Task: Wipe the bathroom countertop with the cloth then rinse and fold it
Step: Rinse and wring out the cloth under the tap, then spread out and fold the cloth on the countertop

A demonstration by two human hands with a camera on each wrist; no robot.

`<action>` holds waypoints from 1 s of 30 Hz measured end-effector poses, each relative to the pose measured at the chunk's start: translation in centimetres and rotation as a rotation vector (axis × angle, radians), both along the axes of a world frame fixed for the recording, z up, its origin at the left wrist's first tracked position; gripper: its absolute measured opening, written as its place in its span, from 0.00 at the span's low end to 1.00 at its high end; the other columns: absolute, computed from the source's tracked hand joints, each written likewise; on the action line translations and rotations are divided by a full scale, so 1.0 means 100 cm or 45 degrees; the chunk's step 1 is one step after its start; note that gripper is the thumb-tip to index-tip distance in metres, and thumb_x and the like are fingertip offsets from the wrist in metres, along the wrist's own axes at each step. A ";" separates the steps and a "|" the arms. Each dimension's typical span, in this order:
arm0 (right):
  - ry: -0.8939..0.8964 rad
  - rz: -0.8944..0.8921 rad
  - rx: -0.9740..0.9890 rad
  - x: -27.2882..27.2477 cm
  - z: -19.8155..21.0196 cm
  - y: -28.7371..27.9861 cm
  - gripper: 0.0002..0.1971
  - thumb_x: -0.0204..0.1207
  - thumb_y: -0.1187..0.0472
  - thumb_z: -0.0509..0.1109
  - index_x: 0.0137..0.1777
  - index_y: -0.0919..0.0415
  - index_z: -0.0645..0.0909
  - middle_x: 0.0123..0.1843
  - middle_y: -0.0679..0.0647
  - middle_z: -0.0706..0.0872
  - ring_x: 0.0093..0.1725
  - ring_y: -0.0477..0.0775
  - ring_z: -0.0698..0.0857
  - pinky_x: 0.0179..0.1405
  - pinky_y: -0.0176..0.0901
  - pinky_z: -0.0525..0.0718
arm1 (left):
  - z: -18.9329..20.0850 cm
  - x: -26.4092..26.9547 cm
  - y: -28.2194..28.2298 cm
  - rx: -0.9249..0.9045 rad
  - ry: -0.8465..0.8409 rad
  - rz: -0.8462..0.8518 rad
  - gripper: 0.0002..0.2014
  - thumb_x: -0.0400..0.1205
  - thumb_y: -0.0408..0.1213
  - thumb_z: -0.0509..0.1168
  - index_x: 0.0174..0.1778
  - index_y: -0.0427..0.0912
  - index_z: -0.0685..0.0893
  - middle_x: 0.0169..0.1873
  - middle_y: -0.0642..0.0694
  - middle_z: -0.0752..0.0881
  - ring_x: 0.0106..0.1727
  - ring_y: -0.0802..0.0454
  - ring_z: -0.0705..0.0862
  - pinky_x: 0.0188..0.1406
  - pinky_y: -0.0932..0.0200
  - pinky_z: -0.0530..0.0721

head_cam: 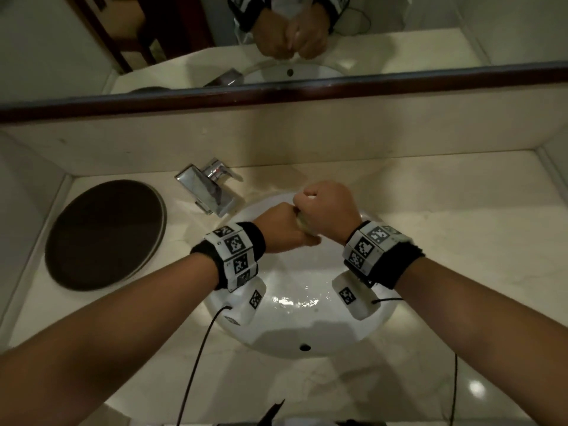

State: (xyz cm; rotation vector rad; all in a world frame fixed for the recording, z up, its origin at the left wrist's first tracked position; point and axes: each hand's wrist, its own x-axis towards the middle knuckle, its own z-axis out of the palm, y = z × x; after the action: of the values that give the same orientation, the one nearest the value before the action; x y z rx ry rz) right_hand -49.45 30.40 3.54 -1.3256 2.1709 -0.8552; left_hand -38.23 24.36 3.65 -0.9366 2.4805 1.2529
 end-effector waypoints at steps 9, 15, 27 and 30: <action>-0.089 0.114 -0.046 0.002 0.005 0.020 0.11 0.82 0.53 0.63 0.44 0.56 0.85 0.39 0.50 0.86 0.36 0.45 0.81 0.36 0.39 0.74 | 0.004 0.025 0.009 -0.331 0.040 0.059 0.25 0.73 0.52 0.70 0.63 0.50 0.72 0.49 0.53 0.83 0.46 0.52 0.83 0.46 0.51 0.85; -0.634 0.041 0.010 0.021 0.026 0.033 0.20 0.70 0.57 0.58 0.61 0.57 0.82 0.52 0.55 0.83 0.41 0.49 0.84 0.28 0.37 0.79 | 0.017 0.053 0.006 -0.081 0.130 0.086 0.31 0.68 0.44 0.74 0.67 0.49 0.71 0.48 0.49 0.84 0.48 0.47 0.84 0.51 0.44 0.85; -0.764 -0.047 -0.083 0.098 0.073 0.044 0.07 0.78 0.73 0.66 0.41 0.63 0.81 0.39 0.57 0.83 0.35 0.58 0.86 0.30 0.51 0.89 | 0.050 0.157 -0.010 0.087 0.426 0.199 0.16 0.80 0.47 0.70 0.61 0.47 0.87 0.50 0.50 0.90 0.50 0.55 0.88 0.53 0.56 0.87; -0.654 -0.011 -0.080 0.119 0.075 0.043 0.08 0.79 0.70 0.68 0.41 0.59 0.80 0.38 0.55 0.82 0.34 0.54 0.85 0.25 0.47 0.87 | 0.056 0.182 -0.008 0.024 0.436 0.256 0.17 0.74 0.49 0.75 0.56 0.45 0.90 0.46 0.50 0.91 0.46 0.57 0.90 0.53 0.53 0.89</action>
State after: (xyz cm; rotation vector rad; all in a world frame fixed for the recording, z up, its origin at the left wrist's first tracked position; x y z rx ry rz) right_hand -37.55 34.74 11.08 -0.9850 1.7593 -1.1305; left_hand -20.03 23.53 9.28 -1.0679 2.6730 1.6193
